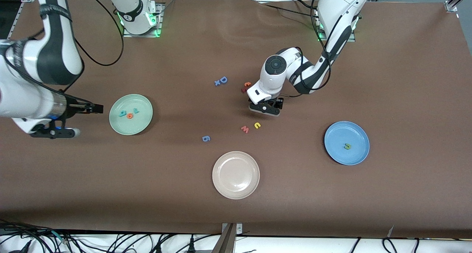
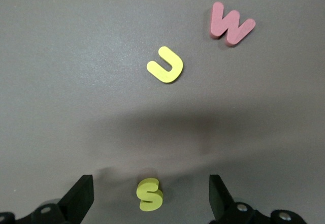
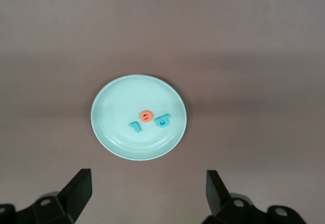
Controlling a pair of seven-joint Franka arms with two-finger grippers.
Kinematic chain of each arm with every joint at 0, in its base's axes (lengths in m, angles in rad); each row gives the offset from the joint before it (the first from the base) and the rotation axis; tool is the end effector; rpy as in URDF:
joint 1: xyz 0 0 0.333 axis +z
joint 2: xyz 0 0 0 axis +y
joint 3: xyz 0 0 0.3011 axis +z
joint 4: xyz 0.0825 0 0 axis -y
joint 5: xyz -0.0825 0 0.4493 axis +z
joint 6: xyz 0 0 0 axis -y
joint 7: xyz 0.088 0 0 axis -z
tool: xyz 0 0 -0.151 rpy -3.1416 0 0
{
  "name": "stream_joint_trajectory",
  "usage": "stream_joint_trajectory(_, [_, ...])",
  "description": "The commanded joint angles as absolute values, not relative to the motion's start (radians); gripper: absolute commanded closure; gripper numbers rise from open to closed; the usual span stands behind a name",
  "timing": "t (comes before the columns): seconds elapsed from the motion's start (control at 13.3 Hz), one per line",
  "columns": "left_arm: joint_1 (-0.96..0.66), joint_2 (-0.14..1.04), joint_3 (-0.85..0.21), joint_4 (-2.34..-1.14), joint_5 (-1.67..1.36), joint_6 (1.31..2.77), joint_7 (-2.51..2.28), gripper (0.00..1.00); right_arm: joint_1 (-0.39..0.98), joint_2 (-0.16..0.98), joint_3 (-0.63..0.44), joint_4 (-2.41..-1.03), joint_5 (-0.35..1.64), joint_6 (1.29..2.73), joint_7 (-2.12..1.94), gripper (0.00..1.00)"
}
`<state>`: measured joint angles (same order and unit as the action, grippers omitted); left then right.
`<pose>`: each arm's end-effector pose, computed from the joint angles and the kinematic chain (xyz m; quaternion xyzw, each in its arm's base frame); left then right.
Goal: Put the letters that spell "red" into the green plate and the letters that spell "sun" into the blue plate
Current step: 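Retract the right arm while the left gripper grasps the yellow s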
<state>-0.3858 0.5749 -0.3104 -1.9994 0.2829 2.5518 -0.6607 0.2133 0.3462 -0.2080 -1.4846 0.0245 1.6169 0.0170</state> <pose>0.4811 -0.4164 0.0707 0.9938 -0.1109 0.0049 0.0093 0.6885 0.0196 0.3906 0.9944 -0.0053 -0.1028 0.0245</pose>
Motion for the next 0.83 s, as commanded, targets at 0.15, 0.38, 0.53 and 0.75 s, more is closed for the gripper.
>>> stream_joint_trajectory(0.15, [-0.367, 0.569, -0.316, -2.020, 0.298, 2.569, -0.693, 0.00, 0.215, 0.293, -0.247, -1.405, 0.043, 1.556, -0.002, 0.01])
stream_joint_trajectory(0.38, [-0.367, 0.577, -0.316, -2.019, 0.279, 2.571, -0.695, 0.01, 0.215, 0.288, -0.255, -1.404, 0.043, 1.529, 0.002, 0.01])
stream_joint_trajectory(0.53, [-0.374, 0.578, -0.316, -2.019, 0.272, 2.571, -0.719, 0.05, 0.215, 0.253, -0.255, -1.416, 0.035, 1.525, -0.005, 0.01])
stream_joint_trajectory(0.75, [-0.380, 0.583, -0.316, -2.017, 0.264, 2.571, -0.738, 0.14, 0.186, 0.194, -0.236, -1.501, 0.032, 1.587, 0.002, 0.01])
